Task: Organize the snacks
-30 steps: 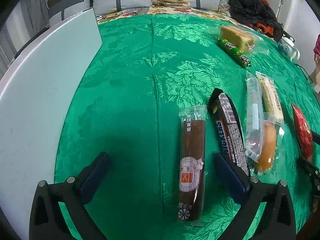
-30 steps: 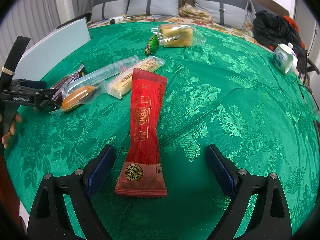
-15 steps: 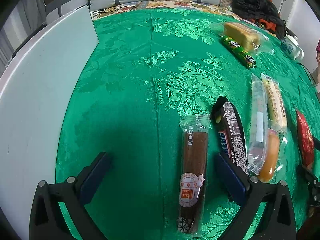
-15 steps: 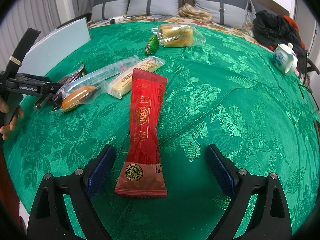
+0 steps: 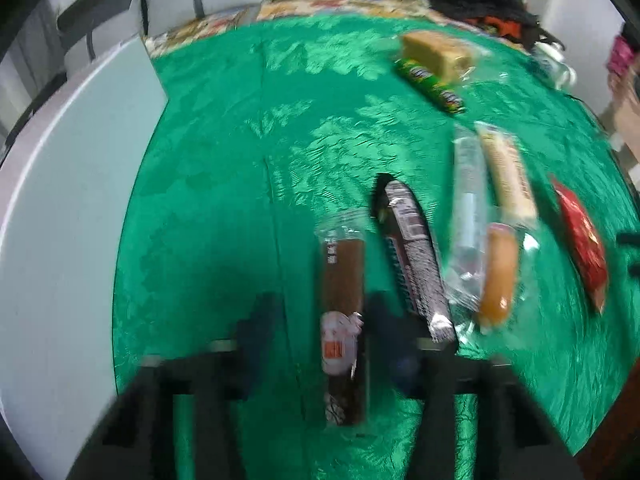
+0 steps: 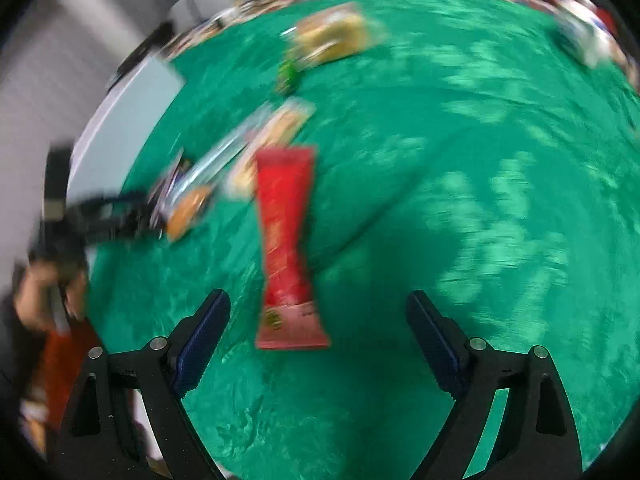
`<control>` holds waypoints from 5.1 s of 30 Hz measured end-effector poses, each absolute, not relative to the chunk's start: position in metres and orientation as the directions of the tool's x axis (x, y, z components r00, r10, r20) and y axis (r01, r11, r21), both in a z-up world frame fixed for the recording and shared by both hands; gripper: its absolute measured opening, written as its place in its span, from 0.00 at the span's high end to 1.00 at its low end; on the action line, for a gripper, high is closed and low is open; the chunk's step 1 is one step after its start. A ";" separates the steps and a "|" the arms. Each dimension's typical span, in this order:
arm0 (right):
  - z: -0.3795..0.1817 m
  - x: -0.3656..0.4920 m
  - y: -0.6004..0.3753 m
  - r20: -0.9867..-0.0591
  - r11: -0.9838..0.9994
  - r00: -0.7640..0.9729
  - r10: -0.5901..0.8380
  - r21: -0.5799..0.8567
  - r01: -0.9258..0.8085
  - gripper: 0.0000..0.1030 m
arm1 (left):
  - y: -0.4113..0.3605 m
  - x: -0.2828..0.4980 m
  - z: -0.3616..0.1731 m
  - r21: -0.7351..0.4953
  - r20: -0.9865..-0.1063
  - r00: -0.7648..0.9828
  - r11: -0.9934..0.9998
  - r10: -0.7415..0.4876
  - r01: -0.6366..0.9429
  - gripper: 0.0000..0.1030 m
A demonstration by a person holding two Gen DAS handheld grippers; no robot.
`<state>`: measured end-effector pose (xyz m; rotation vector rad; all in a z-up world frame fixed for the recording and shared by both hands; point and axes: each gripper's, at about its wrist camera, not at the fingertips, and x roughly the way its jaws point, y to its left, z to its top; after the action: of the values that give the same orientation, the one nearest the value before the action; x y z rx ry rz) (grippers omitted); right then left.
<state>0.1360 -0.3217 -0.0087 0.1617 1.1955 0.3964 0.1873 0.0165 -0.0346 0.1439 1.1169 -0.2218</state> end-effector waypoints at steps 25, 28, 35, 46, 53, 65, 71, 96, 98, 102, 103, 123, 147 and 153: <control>0.127 0.150 -0.125 -0.764 0.820 0.362 0.534 0.364 -0.442 0.88 | 0.168 0.076 0.103 -0.385 -0.644 0.701 0.922 -0.305 0.048 0.83; 0.152 0.148 -0.044 -0.699 0.712 0.290 0.654 0.438 -0.549 0.88 | 0.214 0.075 0.106 -0.287 -0.689 0.707 0.956 -0.158 -0.066 0.83; 0.133 0.149 0.073 -0.678 0.631 0.191 0.710 0.493 -0.598 0.34 | 0.287 0.075 0.065 -0.132 -0.823 0.566 0.949 0.057 -0.287 0.29; 0.018 0.118 -0.127 -0.761 0.923 0.574 0.302 0.082 -0.376 0.32 | 0.212 0.026 0.091 -0.233 -0.706 0.700 0.968 -0.103 -0.093 0.19; -0.034 0.102 -0.265 -0.816 0.996 0.578 0.029 -0.027 -0.088 0.32 | 0.069 0.053 0.047 -0.184 -0.747 0.610 0.964 -0.266 0.195 0.06; -0.056 0.122 -0.292 -0.785 0.998 0.617 0.043 -0.001 -0.070 0.13 | -0.015 0.123 -0.049 0.002 -0.839 0.531 0.975 -0.120 0.223 0.03; -0.055 0.119 -0.292 -0.785 0.998 0.619 0.034 -0.003 -0.058 0.12 | -0.012 0.141 -0.051 -0.012 -0.818 0.561 0.978 -0.129 0.208 0.00; -0.055 0.120 -0.290 -0.787 0.998 0.616 0.035 -0.004 -0.062 0.10 | -0.011 0.141 -0.052 -0.013 -0.817 0.562 0.978 -0.130 0.207 0.00; -0.055 0.120 -0.290 -0.787 0.998 0.616 0.035 -0.005 -0.062 0.10 | -0.011 0.141 -0.052 -0.013 -0.817 0.562 0.978 -0.130 0.208 0.00; -0.055 0.120 -0.290 -0.788 0.998 0.615 0.038 -0.001 -0.063 0.09 | -0.011 0.141 -0.052 -0.013 -0.817 0.562 0.978 -0.130 0.208 0.00; -0.055 0.121 -0.290 -0.788 0.998 0.615 0.039 -0.001 -0.064 0.09 | -0.011 0.141 -0.052 -0.013 -0.817 0.562 0.978 -0.130 0.208 0.00; -0.055 0.121 -0.291 -0.788 0.998 0.614 0.038 -0.001 -0.064 0.09 | -0.011 0.142 -0.052 -0.013 -0.817 0.562 0.978 -0.130 0.208 0.00; -0.055 0.121 -0.291 -0.789 0.998 0.614 0.039 -0.001 -0.064 0.09 | -0.011 0.142 -0.052 -0.013 -0.817 0.561 0.978 -0.131 0.208 0.00; -0.055 0.121 -0.291 -0.789 0.998 0.614 0.039 -0.001 -0.065 0.09 | -0.011 0.142 -0.053 -0.013 -0.817 0.561 0.978 -0.131 0.208 0.00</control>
<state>0.1211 -0.2909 -0.0549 -0.0302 0.9082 0.0597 0.1417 -0.0107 -0.0526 0.0884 0.9545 -0.1999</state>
